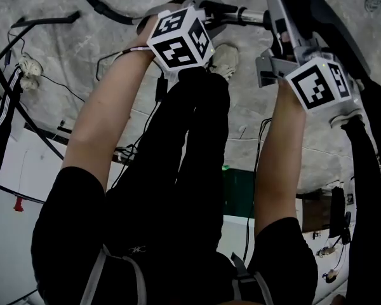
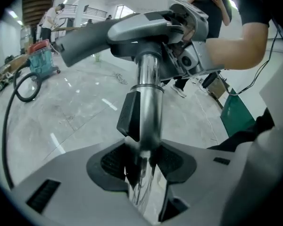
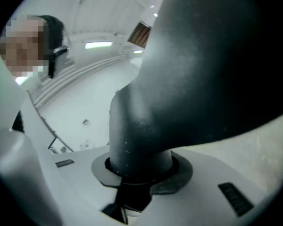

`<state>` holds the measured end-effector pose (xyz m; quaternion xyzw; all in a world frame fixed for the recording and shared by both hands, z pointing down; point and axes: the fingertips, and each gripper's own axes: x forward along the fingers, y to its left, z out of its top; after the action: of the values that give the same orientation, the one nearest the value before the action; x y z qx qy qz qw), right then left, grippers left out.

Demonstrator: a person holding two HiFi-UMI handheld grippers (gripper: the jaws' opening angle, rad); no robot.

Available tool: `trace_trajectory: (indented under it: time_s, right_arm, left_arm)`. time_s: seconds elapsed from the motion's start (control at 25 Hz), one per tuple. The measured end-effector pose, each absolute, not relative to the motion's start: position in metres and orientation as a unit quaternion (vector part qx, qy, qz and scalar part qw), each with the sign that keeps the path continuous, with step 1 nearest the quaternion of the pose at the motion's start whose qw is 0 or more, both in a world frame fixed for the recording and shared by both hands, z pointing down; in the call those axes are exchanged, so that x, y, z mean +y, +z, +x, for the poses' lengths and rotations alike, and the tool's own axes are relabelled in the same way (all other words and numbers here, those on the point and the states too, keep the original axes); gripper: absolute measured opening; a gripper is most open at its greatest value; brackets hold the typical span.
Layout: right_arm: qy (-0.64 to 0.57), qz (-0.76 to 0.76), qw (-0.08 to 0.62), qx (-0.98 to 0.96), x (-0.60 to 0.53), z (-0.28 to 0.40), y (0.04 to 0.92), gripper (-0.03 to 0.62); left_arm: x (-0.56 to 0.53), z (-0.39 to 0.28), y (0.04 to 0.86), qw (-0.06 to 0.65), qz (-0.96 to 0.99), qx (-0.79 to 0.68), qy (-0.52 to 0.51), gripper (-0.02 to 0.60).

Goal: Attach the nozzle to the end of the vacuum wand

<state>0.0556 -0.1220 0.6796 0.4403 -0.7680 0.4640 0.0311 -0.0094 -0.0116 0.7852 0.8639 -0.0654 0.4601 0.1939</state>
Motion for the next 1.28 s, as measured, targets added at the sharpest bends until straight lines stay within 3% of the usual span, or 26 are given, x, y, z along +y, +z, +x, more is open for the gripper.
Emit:
trace_trajectory:
  time_s: [0.12,0.36,0.56,0.72,0.88,0.92,0.96,1.28]
  right_arm:
    - [0.438,0.373,-0.006,-0.818,-0.121,0.042,0.675,0.126]
    - [0.521,0.486,0.003,-0.702,-0.125,0.081,0.719,0.126]
    - [0.506,0.473,-0.009,-0.721,-0.104,0.097,0.718,0.127]
    - [0.555,0.488,0.007,-0.674,-0.058,0.122,0.744,0.261]
    - [0.584,0.492,0.036,-0.644,0.0,0.142,0.748,0.261]
    - [0.574,0.499,0.052,-0.647,0.01,0.145,0.746,0.203]
    - [0.557,0.507,0.067,-0.655,0.018,0.147,0.745,0.015]
    - [0.474,0.494,0.114,-0.72,0.018,0.155,0.768,0.015]
  left_arm:
    - [-0.011,-0.011,0.79,0.196,0.863,-0.046,0.463,0.172]
    - [-0.01,0.002,0.801,0.22,0.858,-0.07,0.459,0.174]
    - [0.0,0.024,0.805,0.192,0.867,-0.057,0.456,0.174]
    - [0.006,0.03,0.829,0.183,0.857,-0.067,0.477,0.173]
    - [0.018,0.029,0.87,0.184,0.836,-0.072,0.512,0.175]
    - [0.022,0.03,0.882,0.184,0.832,-0.07,0.519,0.175]
    - [0.027,0.032,0.894,0.184,0.828,-0.066,0.526,0.174]
    - [0.042,0.049,0.986,0.191,0.797,-0.043,0.571,0.173]
